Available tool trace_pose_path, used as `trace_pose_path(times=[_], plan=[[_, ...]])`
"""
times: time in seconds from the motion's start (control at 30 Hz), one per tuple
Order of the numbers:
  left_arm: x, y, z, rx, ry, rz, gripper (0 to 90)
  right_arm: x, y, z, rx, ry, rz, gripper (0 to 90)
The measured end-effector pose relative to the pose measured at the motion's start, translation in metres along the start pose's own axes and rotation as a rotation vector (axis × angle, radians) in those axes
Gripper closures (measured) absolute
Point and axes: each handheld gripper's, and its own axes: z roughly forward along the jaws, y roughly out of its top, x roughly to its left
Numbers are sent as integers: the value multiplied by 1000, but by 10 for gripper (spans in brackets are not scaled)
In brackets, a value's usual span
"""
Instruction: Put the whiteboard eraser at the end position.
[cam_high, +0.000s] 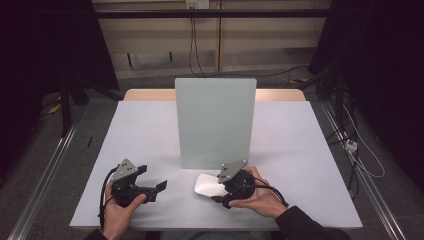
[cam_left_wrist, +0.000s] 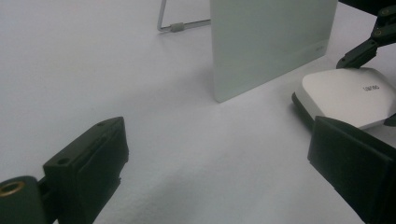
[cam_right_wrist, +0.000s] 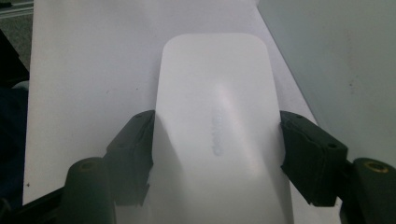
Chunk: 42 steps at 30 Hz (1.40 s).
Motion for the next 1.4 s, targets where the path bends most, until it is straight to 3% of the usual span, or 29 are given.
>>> trace_pose_path(times=[0.8,0.93,1.07,1.27,1.4], plan=[[0,0,1,3,0,2,49,-6,-7,5,-41,27,93,299],[1,0,1,0,2,-4,49,-6,-8,6,-38,20,104,274],[1,0,1,4,3,0,49,-6,-7,5,-53,-2,104,190],[1,0,2,5,2,-8,49,-7,-8,0,-95,-15,152,104],[1,0,3,6,-2,-9,49,-9,-9,-3,-119,-31,167,97]])
